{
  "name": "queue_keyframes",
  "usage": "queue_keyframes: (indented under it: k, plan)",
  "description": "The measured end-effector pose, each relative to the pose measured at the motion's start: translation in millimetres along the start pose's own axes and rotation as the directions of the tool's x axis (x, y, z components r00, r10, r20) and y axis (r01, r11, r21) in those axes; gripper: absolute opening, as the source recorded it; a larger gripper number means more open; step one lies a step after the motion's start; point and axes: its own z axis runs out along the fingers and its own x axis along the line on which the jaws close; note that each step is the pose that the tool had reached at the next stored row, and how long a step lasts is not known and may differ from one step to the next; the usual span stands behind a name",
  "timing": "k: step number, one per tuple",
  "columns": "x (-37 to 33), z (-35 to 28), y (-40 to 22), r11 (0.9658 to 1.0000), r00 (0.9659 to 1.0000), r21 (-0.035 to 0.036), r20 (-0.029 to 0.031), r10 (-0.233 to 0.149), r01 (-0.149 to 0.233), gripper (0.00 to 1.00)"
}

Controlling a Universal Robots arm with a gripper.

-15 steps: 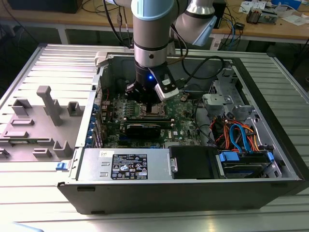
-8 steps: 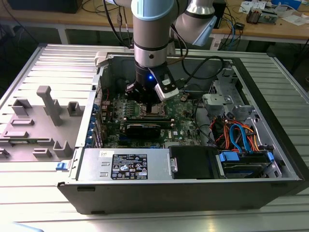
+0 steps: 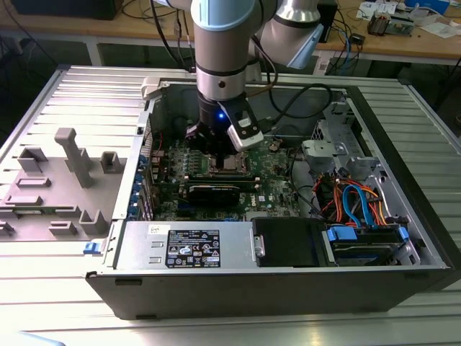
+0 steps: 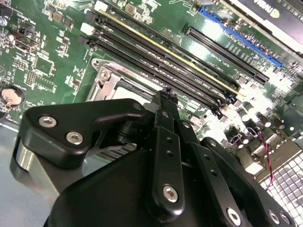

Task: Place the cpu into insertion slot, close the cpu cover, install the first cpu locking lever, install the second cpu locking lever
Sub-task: 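Install the second cpu locking lever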

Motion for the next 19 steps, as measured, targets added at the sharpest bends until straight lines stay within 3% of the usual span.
queue_keyframes:
  k: [3, 6, 11, 14, 19]
  plan:
    - [2.7, -0.1, -0.7, 1.0000, 1.0000, -0.0018, 0.0039, 0.000, 0.000, 0.11]
    - [2.8, -0.1, -1.2, 1.0000, 1.0000, -0.0038, 0.0039, 0.000, 0.000, 0.11]
    - [2.7, -0.5, -4.0, 0.9997, 1.0000, -0.0260, 0.0039, 0.001, -0.001, 0.11]
    - [2.6, -0.7, -9.1, 0.9992, 1.0000, -0.0401, 0.0039, 0.001, -0.001, 0.11]
    - [2.8, 1.4, -10.9, 0.9992, 1.0000, -0.0407, 0.0038, 0.001, -0.001, 0.11]
